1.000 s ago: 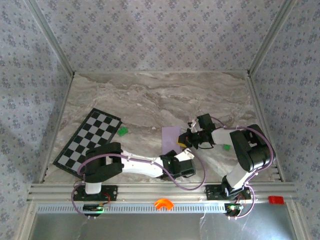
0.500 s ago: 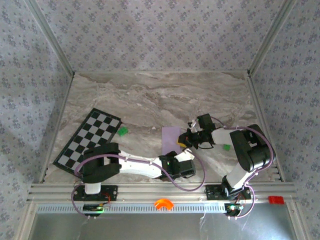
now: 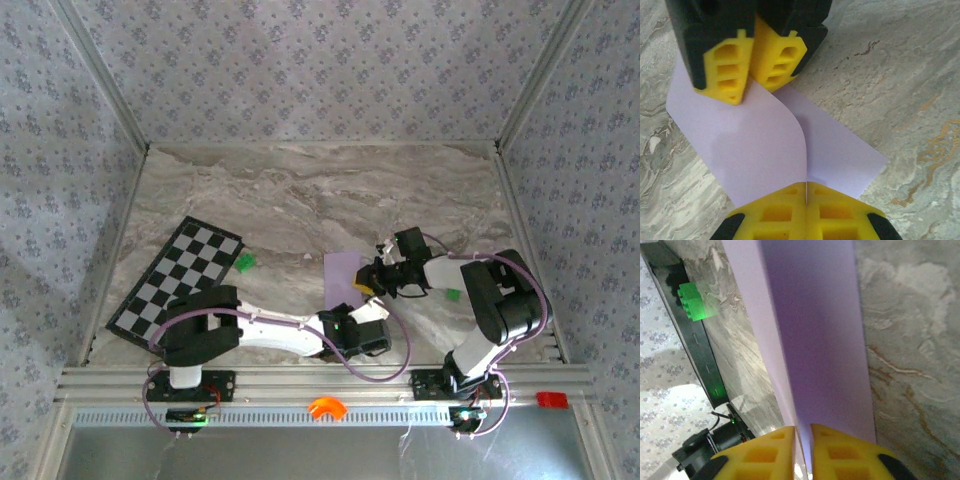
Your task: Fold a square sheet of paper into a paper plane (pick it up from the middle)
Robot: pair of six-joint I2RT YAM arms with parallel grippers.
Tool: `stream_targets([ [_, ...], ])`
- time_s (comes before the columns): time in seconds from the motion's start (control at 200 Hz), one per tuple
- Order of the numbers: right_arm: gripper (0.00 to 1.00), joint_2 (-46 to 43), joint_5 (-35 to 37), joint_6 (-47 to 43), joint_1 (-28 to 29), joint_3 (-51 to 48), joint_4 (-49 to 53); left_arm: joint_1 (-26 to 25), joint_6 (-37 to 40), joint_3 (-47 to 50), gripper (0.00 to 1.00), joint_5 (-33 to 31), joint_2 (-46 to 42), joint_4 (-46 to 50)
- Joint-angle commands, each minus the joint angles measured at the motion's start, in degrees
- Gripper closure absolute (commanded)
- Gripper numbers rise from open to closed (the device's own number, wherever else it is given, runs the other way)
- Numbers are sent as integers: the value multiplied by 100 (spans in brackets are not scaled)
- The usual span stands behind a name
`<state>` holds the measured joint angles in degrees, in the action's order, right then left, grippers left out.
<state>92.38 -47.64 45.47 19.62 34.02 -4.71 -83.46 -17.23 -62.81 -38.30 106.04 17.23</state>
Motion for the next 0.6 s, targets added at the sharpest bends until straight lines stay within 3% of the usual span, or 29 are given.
stream_targets([
  [0.0,71,-326,-58,-66,-90,105,296,136,-154,169,100,369,-355,-251],
  [0.155,51,-1109,639,-458,-494,84,1265,648,-545,672,100,1619,-870,-904],
  [0.375,48,-2537,2103,-1083,-971,-214,2317,1621,-1337,1523,100,3981,-1401,-2438],
  [0.595,49,-3048,1453,-1017,-1129,-573,2156,2115,-1898,1535,100,4982,-1250,-3033],
])
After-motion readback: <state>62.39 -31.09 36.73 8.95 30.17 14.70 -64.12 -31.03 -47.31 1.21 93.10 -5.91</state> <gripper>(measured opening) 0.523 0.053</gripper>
